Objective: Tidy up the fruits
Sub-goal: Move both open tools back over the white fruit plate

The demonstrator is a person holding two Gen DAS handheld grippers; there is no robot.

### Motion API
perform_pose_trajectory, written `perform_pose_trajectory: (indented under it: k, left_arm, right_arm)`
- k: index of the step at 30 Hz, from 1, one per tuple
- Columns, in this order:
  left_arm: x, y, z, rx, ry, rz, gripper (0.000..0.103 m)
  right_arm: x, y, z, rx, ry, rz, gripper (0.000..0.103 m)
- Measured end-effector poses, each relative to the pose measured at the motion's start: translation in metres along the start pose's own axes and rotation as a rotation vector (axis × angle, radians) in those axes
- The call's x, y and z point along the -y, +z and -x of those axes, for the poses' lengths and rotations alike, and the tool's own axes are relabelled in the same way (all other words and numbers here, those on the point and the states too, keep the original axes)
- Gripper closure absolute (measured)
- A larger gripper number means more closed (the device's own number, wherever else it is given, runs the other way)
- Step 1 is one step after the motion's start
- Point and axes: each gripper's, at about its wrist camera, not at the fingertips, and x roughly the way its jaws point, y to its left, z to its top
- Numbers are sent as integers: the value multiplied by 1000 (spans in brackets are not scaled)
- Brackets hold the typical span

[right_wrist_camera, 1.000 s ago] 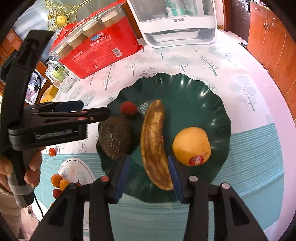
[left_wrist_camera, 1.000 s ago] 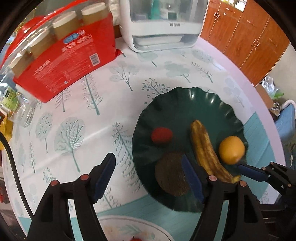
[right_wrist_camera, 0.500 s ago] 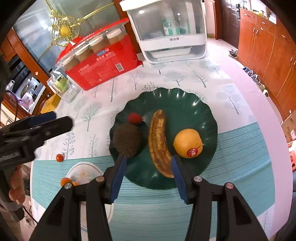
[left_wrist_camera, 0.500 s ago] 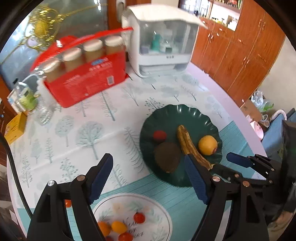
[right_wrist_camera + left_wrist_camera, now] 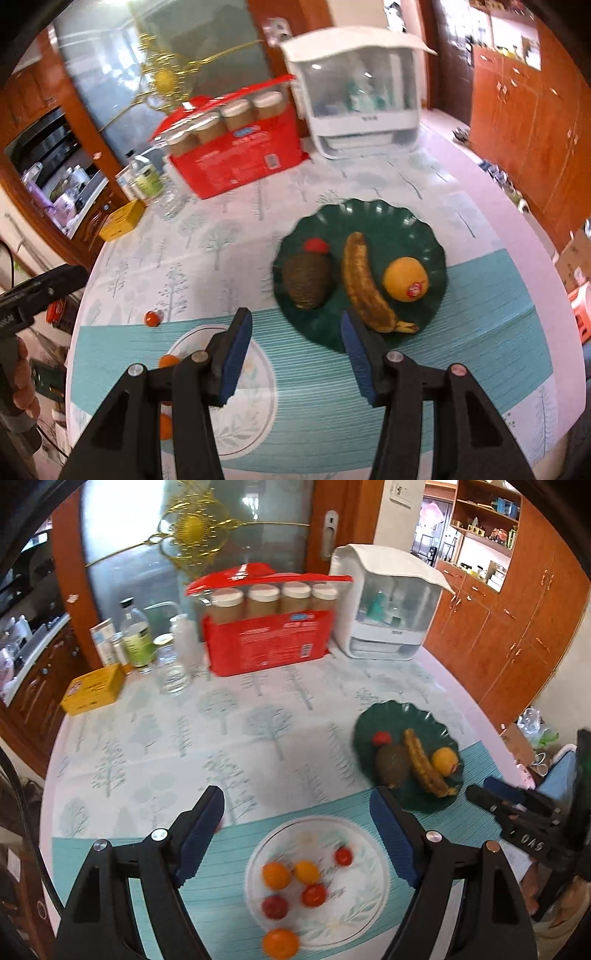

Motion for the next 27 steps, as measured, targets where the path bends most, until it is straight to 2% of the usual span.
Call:
perform_pose_trajectory:
  k: [4, 7, 14, 20, 27]
  left_arm:
    - [-15, -29, 10, 10, 35, -26, 23]
    - [-20, -49, 9, -13, 30, -36, 23]
    - [-29, -104, -16, -125, -11, -3, 23]
    - [-33, -152, -43, -184, -31, 52, 22]
    - [-35, -185, -74, -253, -39, 122, 22]
  right_arm:
    - [-31, -9, 4, 10, 21, 65, 52]
    - [-47, -17, -1, -9, 49, 98, 52]
    - [-77, -43, -29, -99, 73, 184, 52]
    - [-90, -66, -58, -195, 118, 206, 52]
    - [-94, -89, -86, -285, 151, 225, 52]
